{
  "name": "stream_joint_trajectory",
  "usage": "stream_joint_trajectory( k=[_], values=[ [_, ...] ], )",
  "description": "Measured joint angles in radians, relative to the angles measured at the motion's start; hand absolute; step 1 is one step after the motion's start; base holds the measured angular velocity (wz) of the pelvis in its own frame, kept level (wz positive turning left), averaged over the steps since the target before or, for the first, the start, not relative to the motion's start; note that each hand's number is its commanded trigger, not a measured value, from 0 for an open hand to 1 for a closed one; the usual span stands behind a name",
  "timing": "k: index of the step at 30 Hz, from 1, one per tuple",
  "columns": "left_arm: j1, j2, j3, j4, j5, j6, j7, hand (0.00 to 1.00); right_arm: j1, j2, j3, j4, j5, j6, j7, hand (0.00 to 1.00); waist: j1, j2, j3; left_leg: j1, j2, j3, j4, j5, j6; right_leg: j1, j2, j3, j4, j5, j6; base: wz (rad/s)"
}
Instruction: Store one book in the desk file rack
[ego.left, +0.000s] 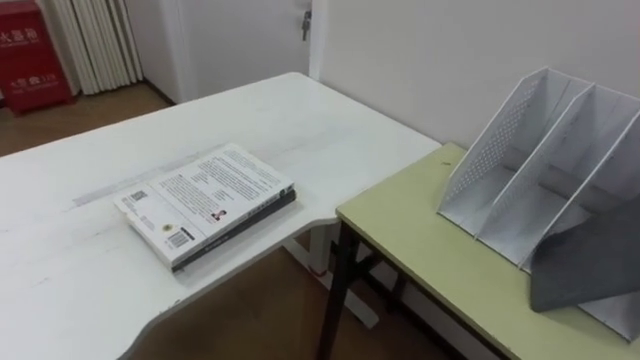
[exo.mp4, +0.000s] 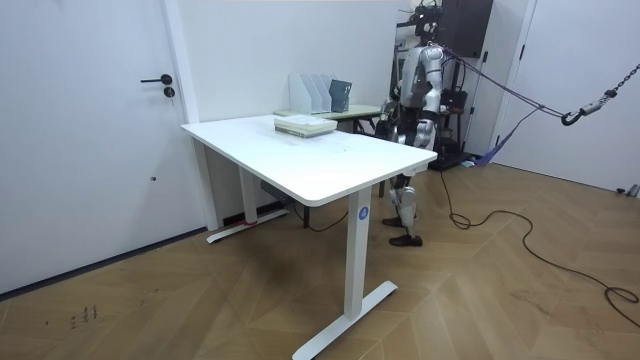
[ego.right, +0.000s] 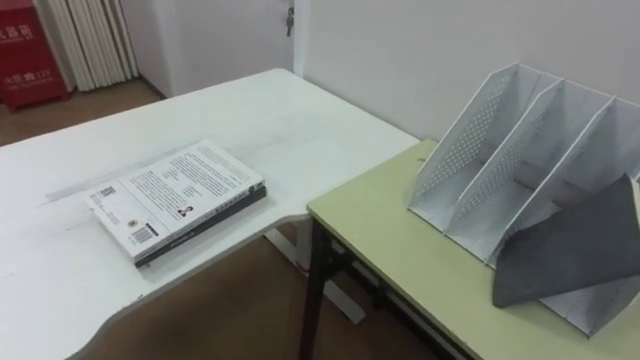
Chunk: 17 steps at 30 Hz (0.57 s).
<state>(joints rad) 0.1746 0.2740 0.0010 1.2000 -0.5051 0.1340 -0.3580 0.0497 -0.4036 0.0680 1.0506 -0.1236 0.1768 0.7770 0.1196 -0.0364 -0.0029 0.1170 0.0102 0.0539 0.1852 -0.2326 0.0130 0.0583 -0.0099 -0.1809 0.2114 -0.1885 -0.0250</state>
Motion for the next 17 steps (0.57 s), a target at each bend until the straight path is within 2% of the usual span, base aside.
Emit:
stream_joint_trajectory(
  k=[3, 5, 7, 9, 11, 12, 14, 17],
  values=[
    [0.009, -0.02, 0.051, -0.001, 0.038, 0.014, 0.015, 0.0, 0.001, 0.022, -0.098, 0.095, 0.001, 0.014, -0.077, 0.0, -0.015, 0.008, -0.0036, 0.0, -0.002, 0.001, -0.003, 0.0, 0.001, 0.003, -0.001, 0.001, -0.002, -0.003, 0.005, 0.09],
    [0.014, -0.03, 0.06, -0.002, 0.044, 0.02, 0.034, 0.0, 0.004, 0.043, -0.165, 0.15, 0.016, 0.015, -0.172, 0.0, -0.043, 0.016, -0.0014, 0.007, -0.003, 0.001, -0.005, 0.0, 0.001, 0.014, -0.001, -0.002, -0.008, -0.005, 0.007, 0.1],
    [0.013, -0.039, 0.074, -0.005, 0.086, 0.02, 0.05, 0.0, 0.011, 0.05, -0.179, 0.177, 0.038, 0.016, -0.258, 0.0, -0.046, 0.025, -0.0002, 0.016, -0.002, 0.007, -0.015, 0.0, 0.001, 0.015, 0.0, 0.0, -0.007, -0.006, 0.007, -0.06],
    [0.012, -0.047, 0.078, -0.012, 0.123, 0.017, 0.075, 0.0, 0.024, 0.062, -0.175, 0.201, 0.024, 0.011, -0.365, 0.0, -0.066, 0.033, 0.002, 0.028, -0.002, 0.011, -0.019, 0.0, 0.001, 0.028, -0.001, 0.002, -0.007, -0.009, 0.008, 0.01],
    [0.008, -0.053, 0.085, -0.023, 0.191, 0.0, 0.106, 0.0, 0.077, 0.101, -0.174, 0.235, -0.037, 0.016, -0.495, 0.0, -0.072, 0.034, 0.0016, 0.04, -0.003, 0.027, -0.021, 0.0, 0.0, 0.039, -0.004, 0.001, -0.005, -0.021, 0.01, 0.07],
    [0.008, -0.056, 0.085, -0.025, 0.195, -0.008, 0.113, 0.0, 0.092, 0.114, -0.172, 0.238, -0.044, 0.019, -0.514, 0.0, -0.074, 0.034, 0.0019, 0.044, -0.002, 0.028, -0.022, 0.0, 0.0, 0.04, -0.004, 0.002, -0.004, -0.022, 0.01, -0.04],
    [0.018, -0.062, 0.08, -0.026, 0.195, -0.025, 0.136, 0.0, 0.129, 0.166, -0.169, 0.261, -0.048, 0.026, -0.564, 0.0, -0.091, 0.036, 0.0031, 0.05, -0.002, 0.031, -0.024, 0.0, 0.0, 0.041, -0.004, 0.007, -0.001, -0.026, 0.008, -0.13],
    [0.018, -0.066, 0.074, -0.027, 0.209, -0.037, 0.16, 0.0, 0.133, 0.205, -0.167, 0.282, -0.054, 0.03, -0.595, 0.0, -0.107, 0.037, 0.0039, 0.052, -0.002, 0.042, -0.025, 0.0, 0.0, 0.028, -0.005, 0.018, 0.016, -0.03, 0.007, -0.18]
  ],
)
